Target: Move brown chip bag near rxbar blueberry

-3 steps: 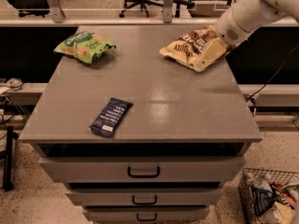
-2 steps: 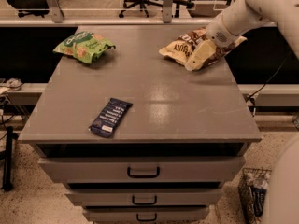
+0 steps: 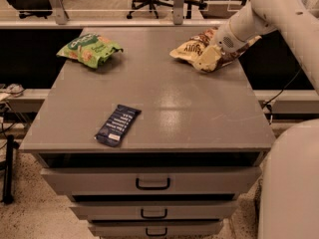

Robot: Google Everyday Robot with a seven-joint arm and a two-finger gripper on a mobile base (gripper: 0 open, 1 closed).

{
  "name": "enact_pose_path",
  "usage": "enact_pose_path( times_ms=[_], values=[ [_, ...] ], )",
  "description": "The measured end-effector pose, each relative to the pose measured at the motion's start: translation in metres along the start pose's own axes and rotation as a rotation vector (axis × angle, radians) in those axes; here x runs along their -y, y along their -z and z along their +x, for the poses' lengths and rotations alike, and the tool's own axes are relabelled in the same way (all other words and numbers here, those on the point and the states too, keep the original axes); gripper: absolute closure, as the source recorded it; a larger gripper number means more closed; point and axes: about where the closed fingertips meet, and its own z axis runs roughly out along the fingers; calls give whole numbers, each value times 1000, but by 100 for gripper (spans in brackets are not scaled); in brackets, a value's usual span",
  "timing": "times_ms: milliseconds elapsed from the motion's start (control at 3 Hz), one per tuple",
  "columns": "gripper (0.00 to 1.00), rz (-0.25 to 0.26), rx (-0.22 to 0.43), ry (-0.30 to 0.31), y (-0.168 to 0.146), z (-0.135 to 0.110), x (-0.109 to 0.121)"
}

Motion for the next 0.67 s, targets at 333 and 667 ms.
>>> enact_pose_path(
  times_ms=[333, 667],
  values=[
    [63, 7, 15, 2, 2, -5, 2],
    [87, 18, 42, 18, 12, -13, 2]
  ],
)
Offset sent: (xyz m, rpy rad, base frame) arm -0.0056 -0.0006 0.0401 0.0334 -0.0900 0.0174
